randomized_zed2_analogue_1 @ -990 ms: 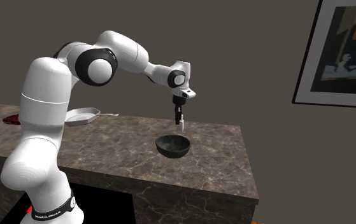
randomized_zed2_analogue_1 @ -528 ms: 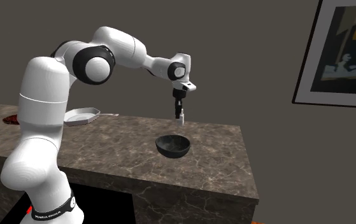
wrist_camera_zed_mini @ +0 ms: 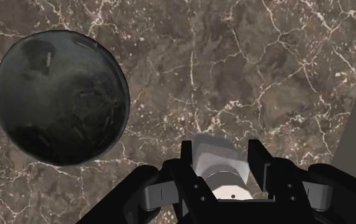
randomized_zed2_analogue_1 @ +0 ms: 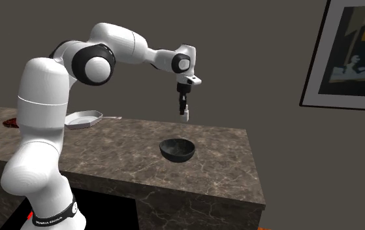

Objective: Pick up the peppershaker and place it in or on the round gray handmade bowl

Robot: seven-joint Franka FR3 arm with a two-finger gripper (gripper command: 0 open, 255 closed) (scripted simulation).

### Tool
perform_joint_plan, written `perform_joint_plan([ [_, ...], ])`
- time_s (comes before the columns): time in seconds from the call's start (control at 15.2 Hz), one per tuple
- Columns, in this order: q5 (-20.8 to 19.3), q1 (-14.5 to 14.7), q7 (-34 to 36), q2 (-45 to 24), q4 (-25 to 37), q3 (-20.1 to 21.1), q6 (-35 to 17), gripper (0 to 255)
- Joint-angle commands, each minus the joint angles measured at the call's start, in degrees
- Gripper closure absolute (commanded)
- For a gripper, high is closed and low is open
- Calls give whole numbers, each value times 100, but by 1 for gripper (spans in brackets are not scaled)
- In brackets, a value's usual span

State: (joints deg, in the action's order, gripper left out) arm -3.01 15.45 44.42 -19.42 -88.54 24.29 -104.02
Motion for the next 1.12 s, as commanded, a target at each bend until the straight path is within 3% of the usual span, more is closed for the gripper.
perform_joint_plan([
  [0.0, 14, -1, -2, 34, 113, 6, 146, 255],
  [0.2, 19, 9, 5, 45, 308, 13, 351, 255],
  [0.59, 553, -588, -748, 1374, -1264, -118, 46, 255],
  [1.06, 988, -1003, -1720, 2708, -2617, -537, 17, 255],
])
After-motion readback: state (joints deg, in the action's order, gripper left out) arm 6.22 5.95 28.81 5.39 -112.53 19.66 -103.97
